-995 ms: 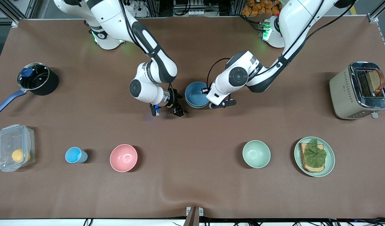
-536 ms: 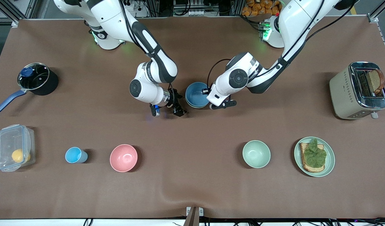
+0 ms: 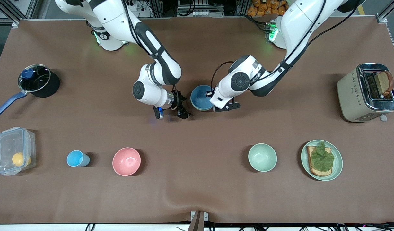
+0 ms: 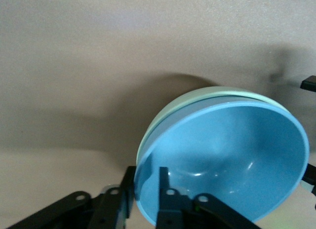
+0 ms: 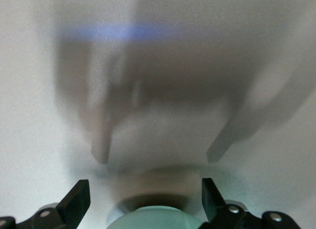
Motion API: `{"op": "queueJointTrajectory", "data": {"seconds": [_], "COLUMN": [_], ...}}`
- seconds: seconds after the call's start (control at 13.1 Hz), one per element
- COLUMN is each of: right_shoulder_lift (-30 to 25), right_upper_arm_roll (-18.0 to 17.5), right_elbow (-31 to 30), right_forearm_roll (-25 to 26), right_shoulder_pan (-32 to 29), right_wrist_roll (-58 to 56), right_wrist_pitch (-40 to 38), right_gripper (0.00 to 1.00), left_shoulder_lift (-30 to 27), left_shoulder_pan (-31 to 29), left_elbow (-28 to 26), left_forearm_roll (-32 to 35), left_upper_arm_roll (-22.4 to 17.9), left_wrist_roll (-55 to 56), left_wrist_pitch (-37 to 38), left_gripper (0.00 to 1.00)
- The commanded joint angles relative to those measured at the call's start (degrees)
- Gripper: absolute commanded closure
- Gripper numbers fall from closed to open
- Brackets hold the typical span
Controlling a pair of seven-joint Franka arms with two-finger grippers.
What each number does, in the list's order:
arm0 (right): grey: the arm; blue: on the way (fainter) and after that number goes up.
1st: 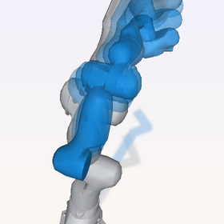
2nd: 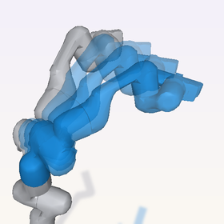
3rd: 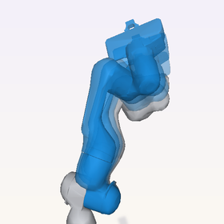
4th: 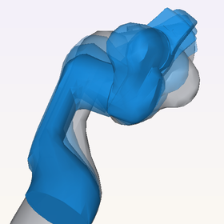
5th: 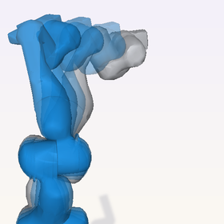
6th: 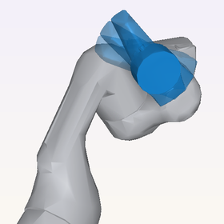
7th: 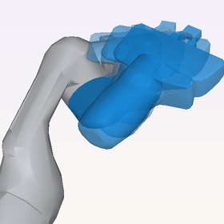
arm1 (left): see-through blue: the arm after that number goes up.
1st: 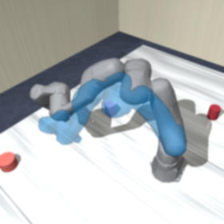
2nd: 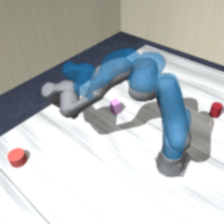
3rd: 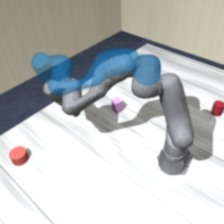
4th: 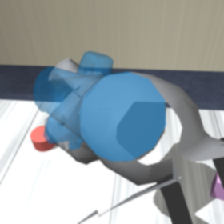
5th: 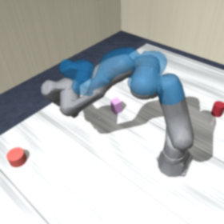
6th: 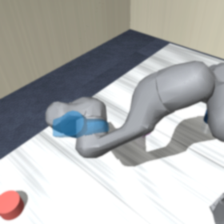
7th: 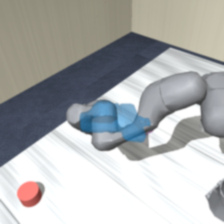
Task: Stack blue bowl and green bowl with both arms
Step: 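Lower the blue bowl into the green bowl and open the left gripper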
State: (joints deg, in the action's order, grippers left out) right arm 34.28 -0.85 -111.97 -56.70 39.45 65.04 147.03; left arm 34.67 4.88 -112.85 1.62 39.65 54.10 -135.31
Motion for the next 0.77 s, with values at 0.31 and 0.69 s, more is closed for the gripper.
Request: {"op": "queueJointTrajectory", "data": {"seconds": [0.31, 0.69], "right_shoulder_lift": [-0.5, -4.8], "right_upper_arm_roll": [0.0, 0.8], "right_elbow": [-0.3, -0.9], "right_forearm_roll": [-1.7, 0.0], "right_shoulder_pan": [-0.5, -4.1], "right_wrist_roll": [-1.8, -1.8], "right_wrist_pitch": [-1.0, -9.0], "right_gripper": [0.00, 0.00], "left_shoulder_lift": [-6.4, -18.9], "left_shoulder_pan": [0.0, -5.3], "left_elbow": [2.2, 9.8], "left_forearm_roll": [1.4, 1.5], "left_upper_arm_roll": [-0.4, -0.6], "left_wrist_roll": [4.4, 3.9], "left_wrist_pitch": [2.1, 19.3], "left_gripper": [0.00, 0.00]}}
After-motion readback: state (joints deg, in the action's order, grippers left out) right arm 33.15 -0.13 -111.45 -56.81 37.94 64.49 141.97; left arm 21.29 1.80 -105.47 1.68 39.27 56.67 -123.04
